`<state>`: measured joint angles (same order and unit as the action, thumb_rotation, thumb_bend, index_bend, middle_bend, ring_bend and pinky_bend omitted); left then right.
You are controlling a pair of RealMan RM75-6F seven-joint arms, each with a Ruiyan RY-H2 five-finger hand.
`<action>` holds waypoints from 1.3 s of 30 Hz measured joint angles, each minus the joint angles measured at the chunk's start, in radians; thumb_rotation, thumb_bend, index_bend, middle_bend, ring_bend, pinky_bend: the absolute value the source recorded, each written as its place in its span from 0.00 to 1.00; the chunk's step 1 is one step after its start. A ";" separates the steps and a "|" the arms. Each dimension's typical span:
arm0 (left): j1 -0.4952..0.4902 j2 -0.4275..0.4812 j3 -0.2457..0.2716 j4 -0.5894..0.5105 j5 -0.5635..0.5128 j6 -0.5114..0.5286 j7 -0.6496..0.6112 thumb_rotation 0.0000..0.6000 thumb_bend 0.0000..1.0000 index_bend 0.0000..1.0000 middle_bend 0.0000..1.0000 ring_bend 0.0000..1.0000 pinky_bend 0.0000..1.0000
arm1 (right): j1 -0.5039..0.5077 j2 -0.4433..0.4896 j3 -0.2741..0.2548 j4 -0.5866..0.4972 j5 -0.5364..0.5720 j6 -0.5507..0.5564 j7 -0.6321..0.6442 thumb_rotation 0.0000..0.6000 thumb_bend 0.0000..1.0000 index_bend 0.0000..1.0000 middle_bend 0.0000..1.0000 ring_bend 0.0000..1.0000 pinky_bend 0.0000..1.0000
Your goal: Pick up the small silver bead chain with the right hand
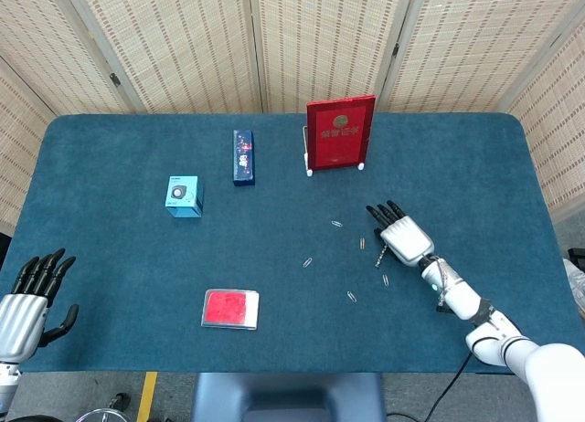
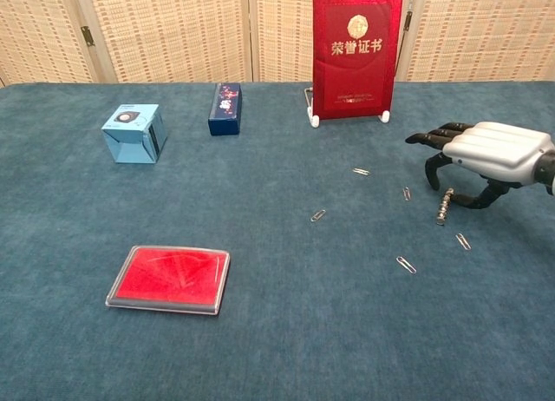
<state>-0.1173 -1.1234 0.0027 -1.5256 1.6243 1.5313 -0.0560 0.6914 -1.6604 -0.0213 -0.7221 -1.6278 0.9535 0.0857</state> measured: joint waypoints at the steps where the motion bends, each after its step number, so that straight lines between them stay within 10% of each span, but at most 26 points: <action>1: 0.001 0.000 0.000 0.000 0.002 0.002 0.001 1.00 0.50 0.00 0.00 0.00 0.00 | 0.000 0.001 0.000 -0.002 0.003 -0.003 -0.003 1.00 0.43 0.47 0.00 0.00 0.00; 39: 0.012 0.001 0.000 0.015 0.008 0.023 -0.034 1.00 0.50 0.00 0.00 0.00 0.00 | 0.012 0.008 -0.005 -0.018 0.010 0.050 0.016 1.00 0.47 0.78 0.10 0.06 0.00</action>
<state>-0.1049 -1.1227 0.0031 -1.5110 1.6322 1.5545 -0.0899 0.7030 -1.6521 -0.0263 -0.7399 -1.6179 1.0038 0.1020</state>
